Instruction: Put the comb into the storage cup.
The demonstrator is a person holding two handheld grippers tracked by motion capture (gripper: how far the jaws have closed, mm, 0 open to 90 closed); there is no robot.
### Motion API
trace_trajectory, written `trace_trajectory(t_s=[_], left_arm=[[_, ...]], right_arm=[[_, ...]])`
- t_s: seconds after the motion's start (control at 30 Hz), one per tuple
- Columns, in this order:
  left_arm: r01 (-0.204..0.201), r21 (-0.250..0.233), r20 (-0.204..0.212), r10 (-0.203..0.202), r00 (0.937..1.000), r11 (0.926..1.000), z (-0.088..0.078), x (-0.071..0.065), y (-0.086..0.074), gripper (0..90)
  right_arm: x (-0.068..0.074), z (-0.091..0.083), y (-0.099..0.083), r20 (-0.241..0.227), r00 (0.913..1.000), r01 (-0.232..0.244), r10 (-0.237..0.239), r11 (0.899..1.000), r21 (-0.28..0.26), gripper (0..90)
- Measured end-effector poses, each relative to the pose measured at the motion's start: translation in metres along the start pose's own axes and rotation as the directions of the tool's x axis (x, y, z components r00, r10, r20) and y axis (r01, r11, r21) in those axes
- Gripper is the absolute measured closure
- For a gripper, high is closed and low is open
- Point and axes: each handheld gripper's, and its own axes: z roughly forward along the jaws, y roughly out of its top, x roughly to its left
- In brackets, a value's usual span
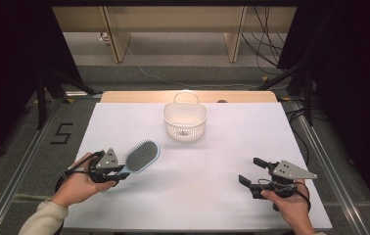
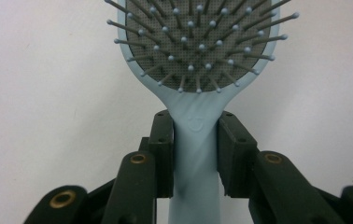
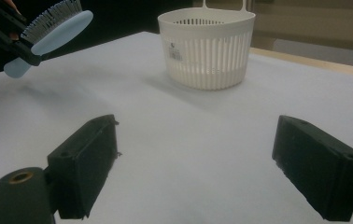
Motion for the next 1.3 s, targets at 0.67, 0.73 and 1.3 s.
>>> trace_trajectory(t_s=[0.67, 0.73, 1.3], left_arm=[[0.049, -0.077, -0.038, -0.052, 0.9979, 0.9958, -0.0006, 0.0007, 0.0024, 69.5], [0.057, -0.086, -0.046, -0.061, 0.9971, 0.9947, -0.0009, 0.0006, 0.0030, 69.6], [0.111, -0.172, -0.092, -0.128, 0.9874, 0.9789, -0.0030, 0.0005, 0.0055, 69.6]], right_arm=[[0.0001, 0.0000, 0.0000, -0.001, 1.0000, -0.001, 0.001, 1.000, 0.001, 14.9], [0.0001, 0.0000, 0.0000, -0.001, 1.0000, 0.000, 0.000, 1.000, 0.001, 14.9], [0.0000, 0.0001, 0.0000, -0.002, 1.0000, 0.001, -0.001, 1.000, 0.003, 14.8]])
